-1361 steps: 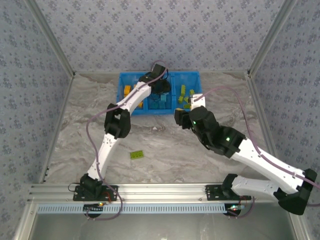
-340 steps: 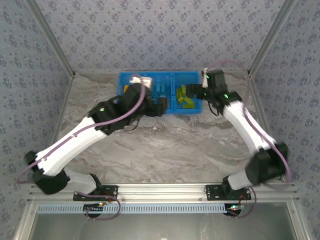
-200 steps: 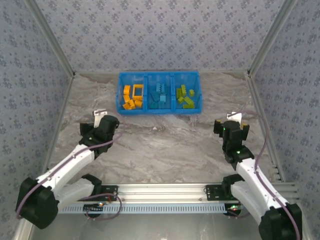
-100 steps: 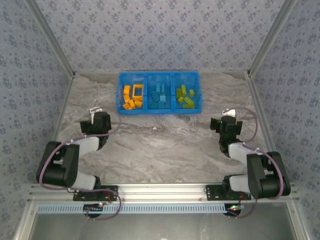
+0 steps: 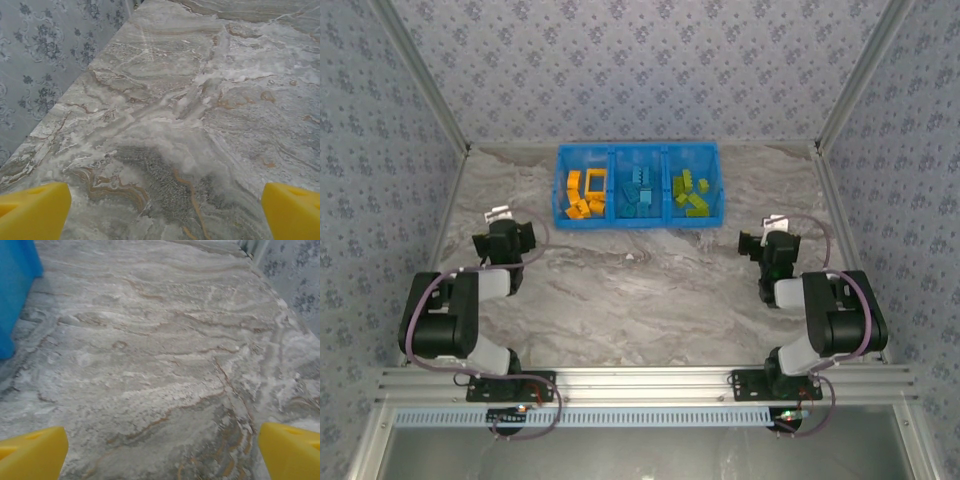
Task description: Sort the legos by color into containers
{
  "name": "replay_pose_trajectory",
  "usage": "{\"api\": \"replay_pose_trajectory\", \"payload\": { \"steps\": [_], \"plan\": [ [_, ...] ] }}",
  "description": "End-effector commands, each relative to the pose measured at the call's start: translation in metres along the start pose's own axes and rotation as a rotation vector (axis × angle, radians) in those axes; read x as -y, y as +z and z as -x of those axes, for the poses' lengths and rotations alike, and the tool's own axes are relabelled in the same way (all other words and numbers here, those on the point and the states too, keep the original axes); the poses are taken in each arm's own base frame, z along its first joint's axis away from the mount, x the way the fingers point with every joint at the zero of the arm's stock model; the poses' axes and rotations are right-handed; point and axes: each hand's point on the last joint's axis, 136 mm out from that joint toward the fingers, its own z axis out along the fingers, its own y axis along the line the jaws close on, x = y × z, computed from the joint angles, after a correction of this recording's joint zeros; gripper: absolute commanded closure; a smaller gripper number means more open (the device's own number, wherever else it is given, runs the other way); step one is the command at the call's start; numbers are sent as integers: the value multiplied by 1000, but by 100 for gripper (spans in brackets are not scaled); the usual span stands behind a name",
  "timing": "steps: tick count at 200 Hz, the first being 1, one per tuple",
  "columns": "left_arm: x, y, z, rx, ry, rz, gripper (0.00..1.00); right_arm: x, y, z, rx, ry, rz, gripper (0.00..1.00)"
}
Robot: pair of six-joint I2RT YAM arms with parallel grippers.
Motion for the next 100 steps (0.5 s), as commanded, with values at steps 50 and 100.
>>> {"api": "replay_pose_trajectory", "payload": {
  "steps": [50, 100],
  "plan": [
    [9, -23, 16, 170, -33, -98, 2, 5, 4, 14, 43, 20, -7, 0],
    [18, -17, 9, 203, -23, -140, 2, 5, 4, 15, 44, 23, -11, 0]
  ]
}}
